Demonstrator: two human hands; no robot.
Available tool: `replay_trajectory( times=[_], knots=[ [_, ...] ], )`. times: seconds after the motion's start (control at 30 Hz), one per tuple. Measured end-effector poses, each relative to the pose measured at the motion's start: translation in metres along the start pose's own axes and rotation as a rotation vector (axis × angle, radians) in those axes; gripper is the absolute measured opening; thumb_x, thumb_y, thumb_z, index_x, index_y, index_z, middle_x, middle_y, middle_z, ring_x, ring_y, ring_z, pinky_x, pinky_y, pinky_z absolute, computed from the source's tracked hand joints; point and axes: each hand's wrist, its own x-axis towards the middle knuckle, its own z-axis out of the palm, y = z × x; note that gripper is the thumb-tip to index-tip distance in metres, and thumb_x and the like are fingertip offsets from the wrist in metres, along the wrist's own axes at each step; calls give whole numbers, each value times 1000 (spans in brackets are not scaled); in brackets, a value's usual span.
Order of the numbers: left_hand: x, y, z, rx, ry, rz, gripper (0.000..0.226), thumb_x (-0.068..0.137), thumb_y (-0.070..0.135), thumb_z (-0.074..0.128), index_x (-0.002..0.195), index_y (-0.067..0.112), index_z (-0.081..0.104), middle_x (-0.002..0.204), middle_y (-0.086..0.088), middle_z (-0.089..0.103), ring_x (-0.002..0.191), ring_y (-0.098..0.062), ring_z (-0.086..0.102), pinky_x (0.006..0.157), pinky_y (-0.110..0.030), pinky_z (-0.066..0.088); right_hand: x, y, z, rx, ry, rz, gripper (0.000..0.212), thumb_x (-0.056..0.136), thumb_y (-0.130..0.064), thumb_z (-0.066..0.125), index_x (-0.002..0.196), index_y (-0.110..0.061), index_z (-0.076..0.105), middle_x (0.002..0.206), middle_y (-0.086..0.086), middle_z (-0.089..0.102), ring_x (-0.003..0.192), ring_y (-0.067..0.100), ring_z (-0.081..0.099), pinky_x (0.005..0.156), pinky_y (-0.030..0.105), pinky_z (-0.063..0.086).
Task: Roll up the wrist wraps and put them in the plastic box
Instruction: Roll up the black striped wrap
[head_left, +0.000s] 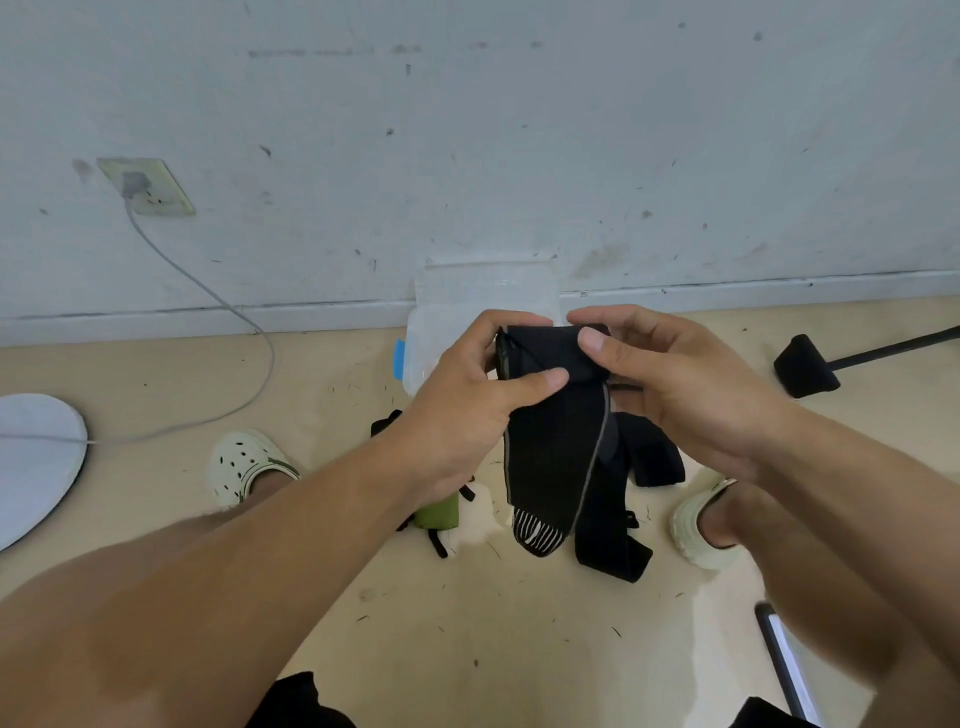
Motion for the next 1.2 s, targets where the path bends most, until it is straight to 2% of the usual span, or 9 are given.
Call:
replay_trajectory(
  times=[0.17, 0.4, 0.5, 0.63, 0.73, 0.9, 1.0, 1.13, 1.2],
  knots=[
    [0, -4, -2, 2, -2, 1, 45, 81, 10, 83, 121, 27, 69, 124, -12, 68, 120, -30, 68, 98, -41, 59, 0, 1, 1, 4, 22, -1, 45, 75, -31, 78, 117, -15, 74, 110, 21, 73, 98, 29, 74, 97, 46, 60],
    [-3, 0, 2, 47, -75, -74, 54, 82, 41, 80, 130, 20, 68, 125, -4, 75, 121, -24, 70, 110, -51, 51, -3, -1, -1, 20, 14, -91, 49, 71, -21, 80, 119, -16, 73, 86, -14, 71, 87, 18, 74, 95, 45, 61],
    [-3, 2, 3, 19, -82, -108, 56, 84, 48, 72, 132, 19, 67, 125, -8, 75, 121, -27, 70, 108, -54, 52, -6, -2, 0, -130, 42, -179, 40, 78, -8, 83, 115, -19, 72, 91, -11, 76, 86, 13, 73, 84, 32, 63],
    [-3, 0, 0, 59, -41, -109, 52, 89, 50, 72, 133, 21, 66, 124, -8, 75, 119, -29, 71, 105, -56, 54, -8, 0, 0, -294, 63, -244, 40, 80, -4, 85, 113, -24, 74, 104, -3, 78, 100, 11, 73, 84, 24, 59],
    [-1, -4, 1, 75, -11, -66, 53, 86, 43, 74, 134, 22, 63, 126, -5, 74, 120, -27, 70, 105, -54, 54, -9, -5, 0, -245, 44, -191, 41, 82, -18, 83, 121, -28, 73, 114, -7, 76, 99, 2, 73, 84, 16, 58],
    [2, -5, -1, 50, 27, 1, 49, 80, 32, 80, 124, 23, 61, 126, -10, 68, 121, -29, 67, 104, -53, 56, -10, -1, 4, -90, -41, -82, 32, 95, -27, 67, 125, -19, 73, 115, 1, 79, 107, 21, 75, 101, 41, 57],
    [0, -9, 1, 52, 16, -22, 47, 80, 36, 79, 122, 25, 62, 125, -9, 69, 120, -29, 68, 102, -54, 57, -13, 9, 10, -184, -16, -108, 29, 106, -33, 53, 125, -24, 73, 114, -3, 79, 110, 16, 74, 104, 43, 55],
    [-5, -17, 1, 97, 23, -64, 45, 80, 42, 77, 120, 27, 63, 121, -6, 71, 118, -27, 69, 102, -56, 56, -15, 19, 14, -435, -64, -80, 53, 99, -68, 42, 138, -38, 62, 131, -16, 70, 128, 7, 63, 113, 44, 46],
    [-7, -17, -1, 100, 15, -90, 48, 81, 44, 76, 123, 24, 62, 123, -8, 71, 119, -27, 69, 100, -56, 57, -15, 19, 13, -402, -80, -87, 39, 105, -55, 46, 131, -35, 66, 119, -14, 75, 116, 9, 69, 106, 42, 52]
  ],
)
